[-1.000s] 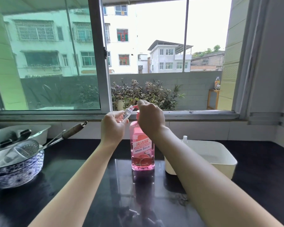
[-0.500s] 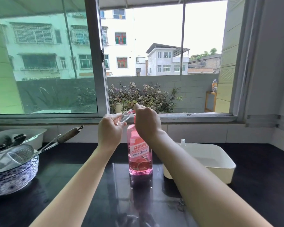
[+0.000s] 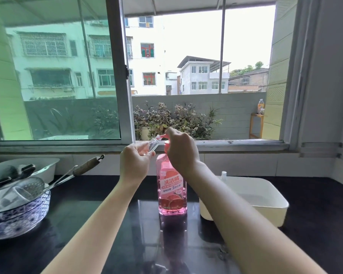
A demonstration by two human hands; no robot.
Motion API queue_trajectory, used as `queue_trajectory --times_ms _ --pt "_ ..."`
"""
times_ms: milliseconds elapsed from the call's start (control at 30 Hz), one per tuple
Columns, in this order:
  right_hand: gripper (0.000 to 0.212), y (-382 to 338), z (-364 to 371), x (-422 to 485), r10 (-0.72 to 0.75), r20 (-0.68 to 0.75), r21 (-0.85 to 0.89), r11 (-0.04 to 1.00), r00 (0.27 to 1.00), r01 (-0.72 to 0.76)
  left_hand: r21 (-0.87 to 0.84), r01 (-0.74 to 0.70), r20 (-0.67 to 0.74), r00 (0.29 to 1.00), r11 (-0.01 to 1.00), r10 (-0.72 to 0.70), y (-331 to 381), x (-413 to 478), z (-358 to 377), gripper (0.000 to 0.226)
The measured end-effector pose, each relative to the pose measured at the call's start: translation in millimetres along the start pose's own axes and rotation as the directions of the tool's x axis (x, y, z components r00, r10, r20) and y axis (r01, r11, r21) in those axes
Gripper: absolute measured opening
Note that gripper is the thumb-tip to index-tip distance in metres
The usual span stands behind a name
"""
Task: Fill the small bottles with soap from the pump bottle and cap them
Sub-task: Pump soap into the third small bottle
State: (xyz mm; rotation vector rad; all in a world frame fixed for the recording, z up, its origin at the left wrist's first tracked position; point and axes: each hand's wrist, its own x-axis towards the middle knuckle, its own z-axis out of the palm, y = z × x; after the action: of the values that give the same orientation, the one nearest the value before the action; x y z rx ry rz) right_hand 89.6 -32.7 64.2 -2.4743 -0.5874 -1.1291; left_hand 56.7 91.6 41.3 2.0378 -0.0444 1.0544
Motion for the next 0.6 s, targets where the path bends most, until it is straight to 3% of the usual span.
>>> queue_trajectory --times_ms 167,400,500,600 --pt "0.016 -1 7 -7 0.009 0.0 0.014 1.0 1.0 -0.009 0.016 -0.014 0.038 0.999 1.0 0.013 -3 -4 -1 0.04" --pt "0.027 0 -13 3 -0.041 0.058 0.03 0.999 0.997 0.039 -0.027 0.002 0.024 1.0 1.0 -0.001 8 -4 -4 0.036" --pt "0.032 0 -15 4 -0.044 0.08 0.055 0.998 0.996 0.04 -0.061 0.076 0.038 0.997 0.995 -0.074 9 -4 -5 0.036" --pt "0.051 2 -14 2 -0.009 0.105 0.055 0.998 0.994 0.004 -0.149 0.203 0.082 0.978 0.968 -0.193 8 -5 -5 0.035"
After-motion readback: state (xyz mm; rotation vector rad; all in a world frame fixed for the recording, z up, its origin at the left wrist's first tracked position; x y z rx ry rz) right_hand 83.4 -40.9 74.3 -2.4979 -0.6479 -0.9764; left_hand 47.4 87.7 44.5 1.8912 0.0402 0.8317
